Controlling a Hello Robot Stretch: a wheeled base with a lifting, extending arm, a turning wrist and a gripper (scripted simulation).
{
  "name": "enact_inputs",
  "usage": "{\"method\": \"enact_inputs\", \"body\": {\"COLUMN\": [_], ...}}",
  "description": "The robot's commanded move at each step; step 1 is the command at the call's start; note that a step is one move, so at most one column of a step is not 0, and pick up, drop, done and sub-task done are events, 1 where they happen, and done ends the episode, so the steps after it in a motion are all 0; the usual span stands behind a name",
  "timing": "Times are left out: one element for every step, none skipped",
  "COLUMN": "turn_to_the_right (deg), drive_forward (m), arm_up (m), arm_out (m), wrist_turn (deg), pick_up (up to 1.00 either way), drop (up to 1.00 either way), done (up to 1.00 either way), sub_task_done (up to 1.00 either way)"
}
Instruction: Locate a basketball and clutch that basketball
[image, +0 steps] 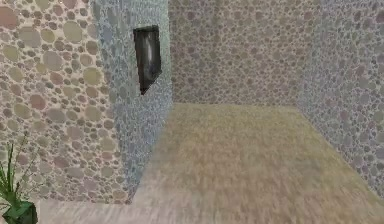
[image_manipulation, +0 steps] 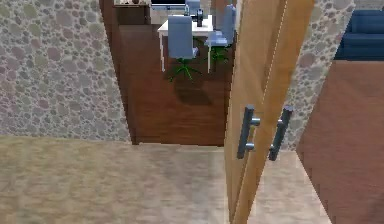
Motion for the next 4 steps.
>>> {"method": "enact_inputs", "body": {"turn_to_the_right": [45.0,24.0,0.0,15.0], "drive_forward": [0.00,0.00,0.55,0.00], "arm_up": [0.00,0.00,0.00,0.00], "arm_out": [0.00,0.00,0.00,0.00], "wrist_turn": [0.0,0.0,0.0,0.0], "pick_up": [0.00,0.00,0.00,0.00], "drop": [0.00,0.00,0.00,0.00], "done": [0.00,0.00,0.00,0.00], "sub_task_done": [0.00,0.00,0.00,0.00]}}
